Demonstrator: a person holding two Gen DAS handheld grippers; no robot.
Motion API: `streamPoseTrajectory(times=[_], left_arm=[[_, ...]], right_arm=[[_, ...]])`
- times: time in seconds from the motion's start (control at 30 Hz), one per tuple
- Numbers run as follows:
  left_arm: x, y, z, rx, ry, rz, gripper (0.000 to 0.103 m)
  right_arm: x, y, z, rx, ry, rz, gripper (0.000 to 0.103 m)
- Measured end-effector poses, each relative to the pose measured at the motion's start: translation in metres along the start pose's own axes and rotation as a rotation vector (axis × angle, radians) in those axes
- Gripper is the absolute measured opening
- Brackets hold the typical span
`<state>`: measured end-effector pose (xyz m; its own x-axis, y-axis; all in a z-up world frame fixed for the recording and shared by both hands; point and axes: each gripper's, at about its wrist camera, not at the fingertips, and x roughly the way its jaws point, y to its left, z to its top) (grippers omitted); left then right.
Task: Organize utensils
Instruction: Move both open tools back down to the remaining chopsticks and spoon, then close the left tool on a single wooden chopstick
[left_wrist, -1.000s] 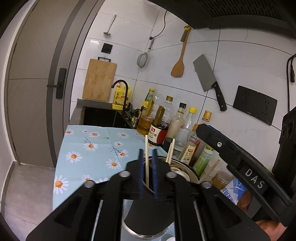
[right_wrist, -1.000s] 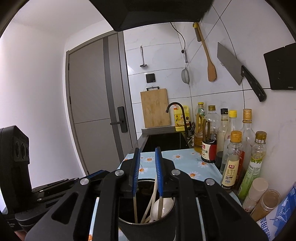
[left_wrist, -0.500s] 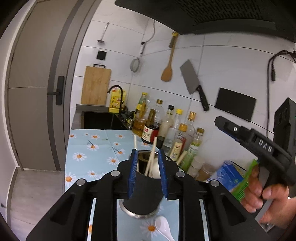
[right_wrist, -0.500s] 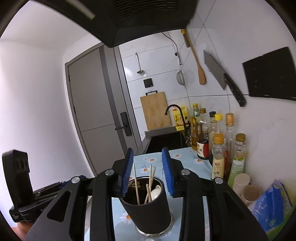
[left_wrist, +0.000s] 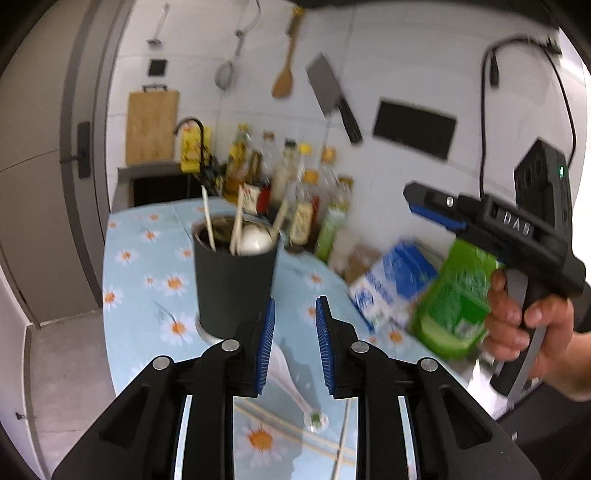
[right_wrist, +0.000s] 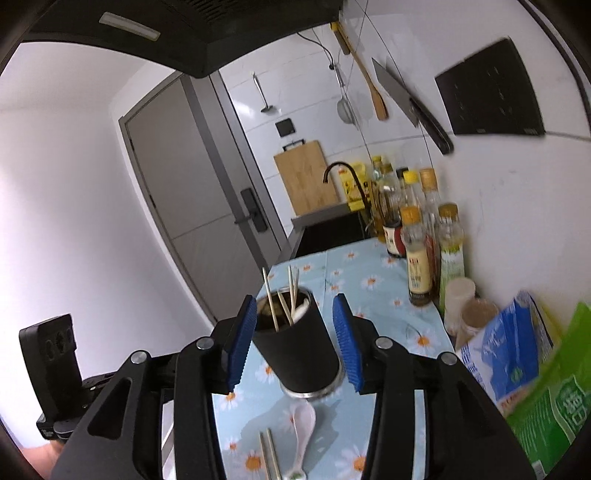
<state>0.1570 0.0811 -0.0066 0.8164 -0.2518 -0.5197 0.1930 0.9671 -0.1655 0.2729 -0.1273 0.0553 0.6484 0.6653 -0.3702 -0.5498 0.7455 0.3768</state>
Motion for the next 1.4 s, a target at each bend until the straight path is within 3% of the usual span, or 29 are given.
streamPoseTrajectory(times=[0.33, 0.47, 0.67, 0.77, 0.97, 1.13, 1.33, 1.4], left_arm=[[0.023, -0.033, -0.022, 0.012, 0.181, 0.004, 0.022], [0.046, -0.05, -0.037, 0.042, 0.323, -0.009, 0.032], [0.082, -0.066, -0.064, 0.088, 0.53, -0.011, 0.032], [0.096, -0.069, -0.071, 0.119, 0.589, 0.012, 0.032], [0.126, -0.078, -0.087, 0.163, 0.744, -0.013, 0.032], [0.146, -0.081, -0.093, 0.181, 0.834, 0.003, 0.032], [0.161, -0.079, -0.095, 0.197, 0.897, 0.034, 0.031], [0.165, -0.077, -0.096, 0.18, 0.927, 0.029, 0.025]], right_arm=[[-0.022, -0.036, -0.027, 0.101, 0.113, 0.066, 0.046], [-0.029, -0.051, -0.039, 0.131, 0.17, 0.073, 0.046], [-0.041, -0.072, -0.068, 0.217, 0.251, 0.115, 0.048], [-0.047, -0.08, -0.082, 0.266, 0.274, 0.134, 0.049], [-0.054, -0.087, -0.101, 0.291, 0.327, 0.147, 0.049], [-0.055, -0.092, -0.114, 0.304, 0.385, 0.166, 0.049], [-0.064, -0.102, -0.116, 0.321, 0.373, 0.204, 0.051], [-0.065, -0.104, -0.117, 0.321, 0.387, 0.213, 0.051]])
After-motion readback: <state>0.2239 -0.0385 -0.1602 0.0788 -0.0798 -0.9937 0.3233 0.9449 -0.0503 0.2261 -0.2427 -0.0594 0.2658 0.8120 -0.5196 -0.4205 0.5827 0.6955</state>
